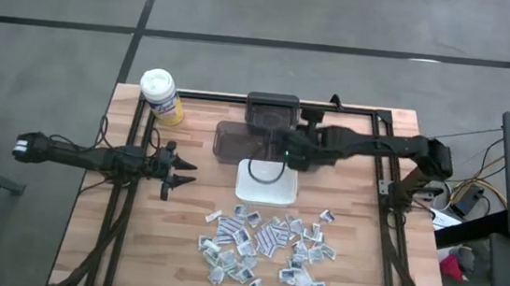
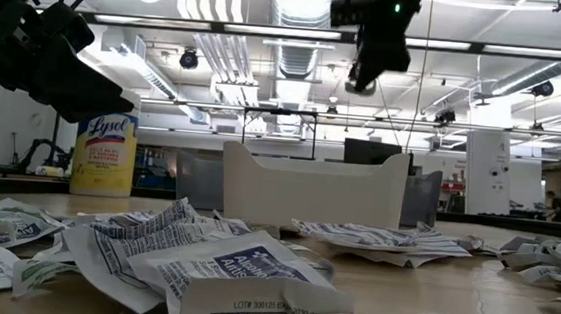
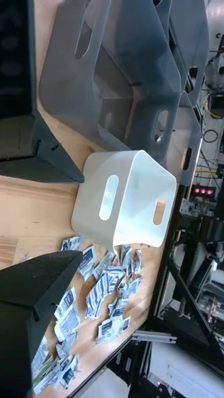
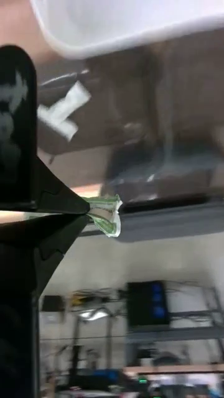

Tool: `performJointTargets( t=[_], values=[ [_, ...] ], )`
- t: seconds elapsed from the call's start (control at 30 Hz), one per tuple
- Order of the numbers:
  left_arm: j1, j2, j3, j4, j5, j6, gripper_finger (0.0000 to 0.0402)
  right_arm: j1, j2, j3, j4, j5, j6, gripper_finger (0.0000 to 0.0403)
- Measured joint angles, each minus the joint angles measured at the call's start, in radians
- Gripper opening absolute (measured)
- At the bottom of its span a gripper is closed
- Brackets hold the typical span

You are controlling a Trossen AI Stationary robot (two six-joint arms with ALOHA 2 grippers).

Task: Pick & Place First Aid Supplies
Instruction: Put the green bandage into the bottom right black bin

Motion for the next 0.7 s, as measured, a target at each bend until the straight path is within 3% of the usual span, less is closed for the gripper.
performJointTargets(
  t=[0.13,0.57,0.7],
  values=[
    [0.0,0.0,0.0,0.0,0.0,-0.001,0.0183,-0.09,0.001,-0.017,0.001,-0.06,0.0,0.0008],
    [0.0,0.0,0.0,0.0,0.0,-0.001,0.0183,-0.322,-0.001,-0.07,0.004,-0.591,-0.189,0.0008],
    [0.0,0.0,0.0,0.0,0.0,-0.001,0.0183,-0.359,-0.001,-0.084,0.01,-0.711,-0.274,0.0008]
  ],
)
